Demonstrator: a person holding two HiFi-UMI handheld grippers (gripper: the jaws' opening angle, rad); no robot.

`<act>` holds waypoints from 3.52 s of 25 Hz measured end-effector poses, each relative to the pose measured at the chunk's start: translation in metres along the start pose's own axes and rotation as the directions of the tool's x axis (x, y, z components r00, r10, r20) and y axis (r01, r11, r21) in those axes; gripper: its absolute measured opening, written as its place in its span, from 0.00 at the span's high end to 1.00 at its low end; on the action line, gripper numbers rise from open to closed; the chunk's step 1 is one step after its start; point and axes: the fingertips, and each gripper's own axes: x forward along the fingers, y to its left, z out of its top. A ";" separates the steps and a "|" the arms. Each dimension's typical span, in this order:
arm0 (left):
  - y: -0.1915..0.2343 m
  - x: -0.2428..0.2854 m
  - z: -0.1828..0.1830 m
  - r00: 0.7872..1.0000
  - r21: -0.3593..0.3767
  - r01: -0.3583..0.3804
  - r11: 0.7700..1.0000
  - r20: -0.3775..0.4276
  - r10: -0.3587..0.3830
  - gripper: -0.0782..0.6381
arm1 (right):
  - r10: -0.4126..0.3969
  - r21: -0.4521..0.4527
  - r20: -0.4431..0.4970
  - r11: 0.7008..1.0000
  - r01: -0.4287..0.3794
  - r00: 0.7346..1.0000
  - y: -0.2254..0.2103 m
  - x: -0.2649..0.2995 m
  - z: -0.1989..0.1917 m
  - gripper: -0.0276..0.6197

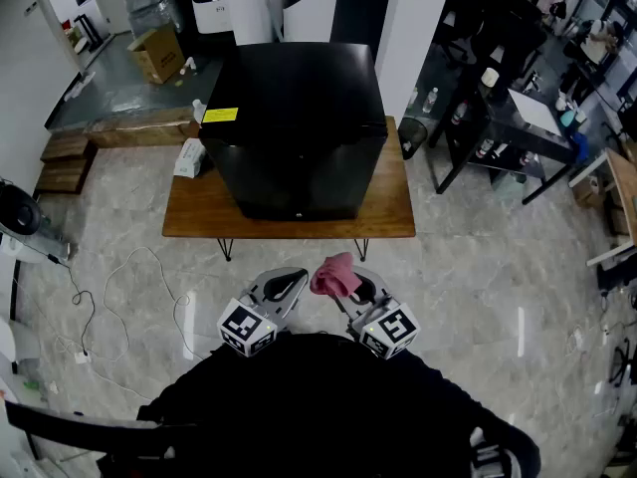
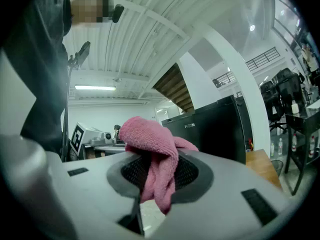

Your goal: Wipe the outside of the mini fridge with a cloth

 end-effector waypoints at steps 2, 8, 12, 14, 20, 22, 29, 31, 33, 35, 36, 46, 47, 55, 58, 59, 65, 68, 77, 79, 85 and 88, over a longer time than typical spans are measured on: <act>0.001 0.002 -0.001 1.000 0.000 0.002 1.000 0.001 -0.002 0.89 | 0.003 -0.015 -0.008 1.000 -0.003 1.000 -0.001 0.000 -0.004 0.82; -0.004 0.012 0.004 1.000 0.005 0.020 1.000 0.002 -0.020 0.89 | -0.009 -0.017 -0.007 1.000 0.009 1.000 -0.009 -0.003 -0.004 0.82; 0.000 0.012 0.001 1.000 0.005 0.018 1.000 -0.002 -0.018 0.89 | -0.014 -0.015 -0.017 1.000 0.014 1.000 -0.011 -0.001 -0.009 0.81; 0.002 0.014 0.001 1.000 0.006 0.013 1.000 -0.002 -0.013 0.89 | -0.014 -0.022 -0.011 1.000 0.014 1.000 -0.015 0.000 -0.008 0.81; 0.016 0.015 0.009 1.000 0.014 -0.022 1.000 0.010 0.022 0.89 | -0.010 -0.008 0.028 1.000 0.011 1.000 -0.023 0.011 0.004 0.81; 0.023 0.013 0.014 0.999 0.017 -0.038 0.999 0.018 0.037 0.89 | -0.011 -0.028 0.015 1.000 0.011 1.000 -0.026 0.017 0.005 0.81; 0.052 -0.001 0.029 0.996 0.029 -0.087 0.996 0.030 0.086 0.89 | 0.001 -0.067 0.013 0.998 0.000 1.000 -0.025 0.050 0.018 0.81; 0.062 -0.003 0.033 0.994 0.030 -0.104 0.994 0.036 0.103 0.89 | -0.001 -0.079 0.012 0.997 0.002 1.000 -0.026 0.061 0.022 0.81; 0.074 -0.006 0.038 0.992 0.036 -0.123 0.992 0.043 0.121 0.89 | -0.008 -0.086 0.011 0.996 0.008 1.000 -0.030 0.075 0.024 0.81; 0.088 -0.011 0.043 0.989 0.045 -0.143 0.989 0.052 0.140 0.89 | -0.009 -0.106 0.011 0.994 0.011 1.000 -0.030 0.092 0.027 0.81; 0.096 -0.015 0.045 0.987 0.047 -0.153 0.987 0.057 0.150 0.89 | -0.009 -0.122 0.011 0.993 0.010 1.000 -0.029 0.102 0.030 0.81; 0.220 -0.060 0.074 0.961 0.041 -0.263 0.964 0.101 0.257 0.89 | -0.025 -0.305 -0.036 0.952 0.013 0.999 0.008 0.259 0.055 0.81; 0.233 -0.066 0.075 0.957 0.034 -0.274 0.961 0.105 0.269 0.89 | -0.032 -0.308 -0.039 0.951 0.019 0.999 0.010 0.275 0.055 0.81; 0.307 -0.095 0.076 0.959 0.045 -0.273 0.961 0.095 0.267 0.89 | -0.127 -0.259 -0.095 0.961 0.098 0.987 0.005 0.367 0.034 0.81; 0.326 -0.100 0.070 0.969 0.031 -0.236 0.971 0.086 0.233 0.89 | -0.199 -0.268 -0.090 0.949 0.169 0.976 0.000 0.385 0.027 0.81; 0.331 -0.099 0.068 0.973 0.023 -0.220 0.975 0.081 0.217 0.89 | -0.218 -0.277 -0.074 0.942 0.189 0.973 0.000 0.387 0.028 0.82; 0.342 -0.077 0.058 0.991 0.039 -0.118 0.992 0.066 0.116 0.89 | -0.324 -0.270 -0.020 0.913 0.307 0.946 -0.017 0.378 0.032 0.83; 0.334 -0.059 0.048 0.996 0.023 -0.074 0.997 0.049 0.073 0.89 | -0.389 -0.265 -0.023 0.891 0.370 0.921 -0.036 0.354 0.029 0.83; 0.269 0.024 0.058 0.998 0.076 -0.003 0.997 0.063 -0.002 0.89 | -0.427 -0.237 -0.015 0.880 0.411 0.904 -0.093 0.277 0.035 0.83; 0.252 0.038 0.061 0.998 0.087 -0.010 0.996 0.060 0.004 0.89 | -0.407 -0.235 -0.016 0.890 0.392 0.913 -0.101 0.262 0.039 0.83; 0.208 0.092 0.061 0.999 0.106 -0.032 0.994 0.042 0.028 0.89 | -0.373 -0.210 -0.007 0.908 0.363 0.928 -0.143 0.210 0.047 0.83; 0.187 0.124 0.059 0.998 0.108 -0.041 0.993 0.045 0.036 0.89 | -0.378 -0.193 -0.011 0.909 0.369 0.926 -0.174 0.179 0.046 0.83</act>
